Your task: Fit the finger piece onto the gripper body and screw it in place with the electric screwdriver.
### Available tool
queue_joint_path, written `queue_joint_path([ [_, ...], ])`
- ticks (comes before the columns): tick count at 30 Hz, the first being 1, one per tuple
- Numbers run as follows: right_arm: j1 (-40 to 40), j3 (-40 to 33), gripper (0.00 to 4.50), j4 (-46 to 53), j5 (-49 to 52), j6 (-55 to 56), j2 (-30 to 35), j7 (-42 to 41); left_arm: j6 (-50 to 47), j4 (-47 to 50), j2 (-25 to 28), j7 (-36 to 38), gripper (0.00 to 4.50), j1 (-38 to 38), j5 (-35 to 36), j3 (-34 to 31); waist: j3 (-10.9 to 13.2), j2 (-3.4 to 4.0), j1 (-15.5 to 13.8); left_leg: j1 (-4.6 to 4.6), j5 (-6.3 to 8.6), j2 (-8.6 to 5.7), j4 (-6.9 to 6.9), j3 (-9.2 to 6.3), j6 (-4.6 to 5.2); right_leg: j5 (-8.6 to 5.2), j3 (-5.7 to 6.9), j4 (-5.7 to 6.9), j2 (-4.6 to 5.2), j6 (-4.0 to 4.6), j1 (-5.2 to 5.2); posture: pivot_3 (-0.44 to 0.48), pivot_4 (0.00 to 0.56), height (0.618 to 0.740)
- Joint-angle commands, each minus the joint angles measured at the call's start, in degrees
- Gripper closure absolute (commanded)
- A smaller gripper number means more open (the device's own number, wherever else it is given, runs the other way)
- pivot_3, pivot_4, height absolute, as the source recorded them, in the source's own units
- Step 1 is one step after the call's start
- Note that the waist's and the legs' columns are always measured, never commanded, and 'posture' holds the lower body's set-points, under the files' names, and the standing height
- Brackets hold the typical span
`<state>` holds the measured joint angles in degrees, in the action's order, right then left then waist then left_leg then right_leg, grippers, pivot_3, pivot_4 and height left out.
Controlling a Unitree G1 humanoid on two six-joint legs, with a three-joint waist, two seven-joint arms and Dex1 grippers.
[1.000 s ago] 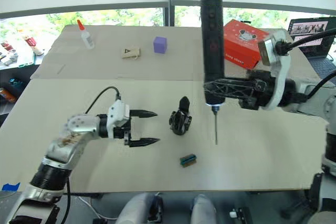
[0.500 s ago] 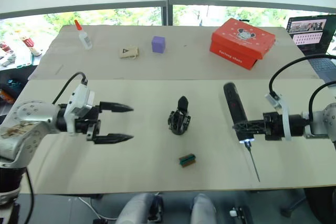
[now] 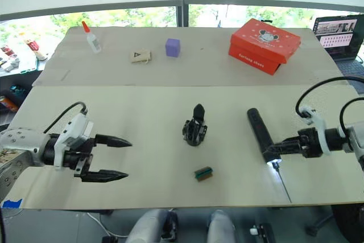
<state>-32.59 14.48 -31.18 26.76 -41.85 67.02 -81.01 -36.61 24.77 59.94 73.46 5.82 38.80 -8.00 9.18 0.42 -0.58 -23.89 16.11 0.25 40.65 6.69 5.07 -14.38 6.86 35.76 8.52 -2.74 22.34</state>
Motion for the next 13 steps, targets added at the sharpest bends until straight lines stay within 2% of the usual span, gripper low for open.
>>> queue_joint_path([
  [1,3.44,-9.12,0.02,-4.75,-2.95,23.42,4.67,-6.87,0.68,-1.49,4.42,2.8,0.0,-4.96,-1.06,-7.64,0.06,0.1,0.05,0.0,0.0,0.0,0.0,0.01,0.0,-0.02,-0.01,-0.03,0.0,-0.02,0.01,0.0,0.15,0.74],
  [4,4.75,-12.99,0.02,-9.26,-2.26,33.3,7.07,-10.93,1.55,-4.23,6.38,4.01,0.0,-7.75,-1.64,-12.93,0.25,0.42,0.05,0.04,0.0,0.0,0.05,0.03,0.0,-0.06,-0.08,-0.05,0.01,-0.06,0.0,0.0,0.15,0.74],
  [8,4.02,-15.06,0.02,-14.44,-1.95,35.69,8.57,-11.49,2.0,-6.32,6.54,4.61,0.0,-8.93,-1.44,-17.17,0.24,0.42,0.63,0.26,0.01,0.1,0.01,0.05,-0.07,-0.12,-0.08,-0.01,-0.02,0.01,-0.12,0.0,0.15,0.74],
  [13,3.55,-15.72,0.02,-16.47,-2.61,36.74,7.63,-11.49,4.17,-7.05,5.44,4.48,0.0,-7.99,-1.95,-16.57,0.26,0.5,1.04,0.25,0.02,0.1,-0.02,0.11,-0.09,-0.15,-0.16,0.05,-0.01,0.05,-0.06,0.0,0.15,0.74],
])
